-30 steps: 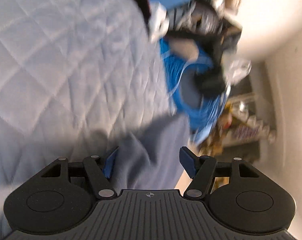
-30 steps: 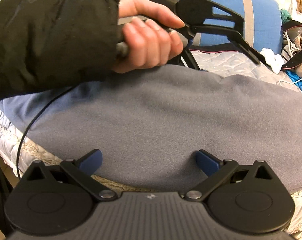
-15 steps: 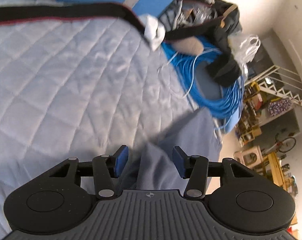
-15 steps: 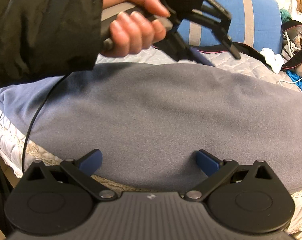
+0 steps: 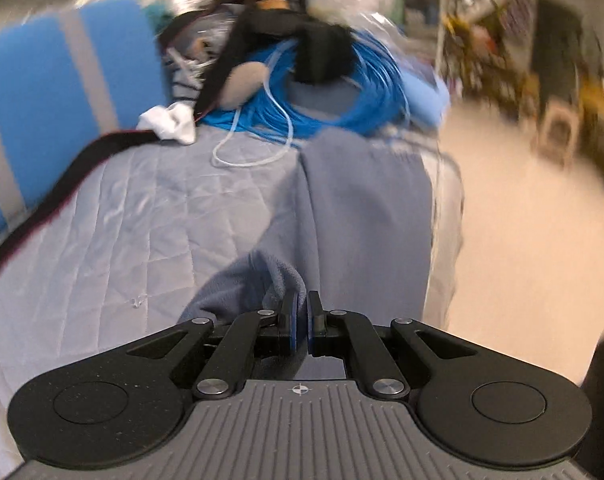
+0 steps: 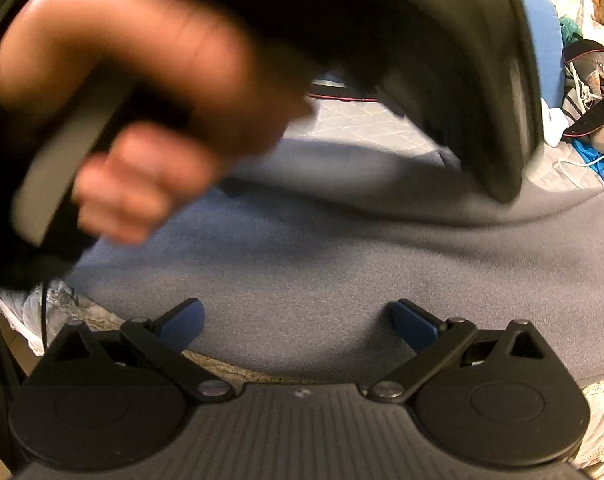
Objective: Fold clothes
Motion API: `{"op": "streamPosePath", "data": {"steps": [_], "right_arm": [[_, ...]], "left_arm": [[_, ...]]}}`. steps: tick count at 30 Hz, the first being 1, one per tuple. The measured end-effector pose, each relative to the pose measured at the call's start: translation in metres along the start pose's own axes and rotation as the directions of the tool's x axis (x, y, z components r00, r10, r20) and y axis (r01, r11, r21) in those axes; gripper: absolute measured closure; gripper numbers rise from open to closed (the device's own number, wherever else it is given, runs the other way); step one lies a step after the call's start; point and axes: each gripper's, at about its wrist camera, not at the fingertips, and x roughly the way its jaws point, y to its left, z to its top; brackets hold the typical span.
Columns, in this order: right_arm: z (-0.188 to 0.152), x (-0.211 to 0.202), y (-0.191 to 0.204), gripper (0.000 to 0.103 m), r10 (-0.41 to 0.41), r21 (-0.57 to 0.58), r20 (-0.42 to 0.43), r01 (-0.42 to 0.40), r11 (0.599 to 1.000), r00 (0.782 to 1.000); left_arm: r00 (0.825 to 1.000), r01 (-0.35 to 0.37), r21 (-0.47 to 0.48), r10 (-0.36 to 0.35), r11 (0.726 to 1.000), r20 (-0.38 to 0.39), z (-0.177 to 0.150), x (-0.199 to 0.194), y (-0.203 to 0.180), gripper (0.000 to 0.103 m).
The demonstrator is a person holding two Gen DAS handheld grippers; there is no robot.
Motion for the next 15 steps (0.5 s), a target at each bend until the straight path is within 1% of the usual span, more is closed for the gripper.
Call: {"op": "streamPosePath", "data": {"steps": [2,4,6,7,8,10,11,13,14,15], "right_arm": [[0.000,0.000,-0.001,0.000,0.000,0.000,0.000,0.000,1.000,1.000],[0.001,0.001,-0.001,0.000,0.000,0.000,0.000,0.000,1.000,1.000],[0.001,0.001,-0.002,0.000,0.000,0.000,0.000,0.000,1.000,1.000],[0.001,0.002,-0.003,0.000,0.000,0.000,0.001,0.000,1.000,1.000],[0.001,0.002,-0.003,0.000,0.001,0.001,0.001,-0.001,1.000,1.000],[0.001,0.003,-0.004,0.000,0.002,0.001,0.001,-0.002,1.000,1.000],[0.002,0.003,-0.005,0.000,0.002,0.001,0.001,-0.002,1.000,1.000],[0.002,0.004,-0.006,0.000,0.002,0.002,0.001,-0.002,1.000,1.000],[0.002,0.004,-0.006,0.000,0.002,0.002,0.001,-0.002,1.000,1.000],[0.002,0.004,-0.007,0.000,0.002,0.002,0.001,-0.002,1.000,1.000]], "left_arm": [[1.000,-0.009,0.010,0.009,1.000,-0.001,-0.002,0.002,0.000,0.096],[1.000,-0.014,-0.009,0.014,1.000,-0.007,-0.001,0.004,0.006,0.094],[0.999,-0.031,-0.042,0.030,0.999,-0.016,0.001,0.005,0.014,0.083],[0.999,-0.045,-0.057,0.044,0.997,-0.016,0.002,0.005,0.018,0.071],[0.998,-0.063,-0.067,0.062,0.996,-0.010,0.001,0.003,0.020,0.063],[0.997,-0.074,-0.076,0.073,0.994,-0.010,0.001,0.001,0.024,0.061],[0.998,-0.069,-0.083,0.068,0.994,-0.017,0.000,0.000,0.026,0.061],[0.999,-0.026,-0.131,0.021,0.991,-0.040,-0.002,0.003,0.033,0.061],[0.999,0.015,-0.177,-0.024,0.984,-0.049,-0.003,0.004,0.038,0.061],[0.995,0.065,-0.235,-0.080,0.970,-0.056,-0.004,0.007,0.045,0.061]]}}
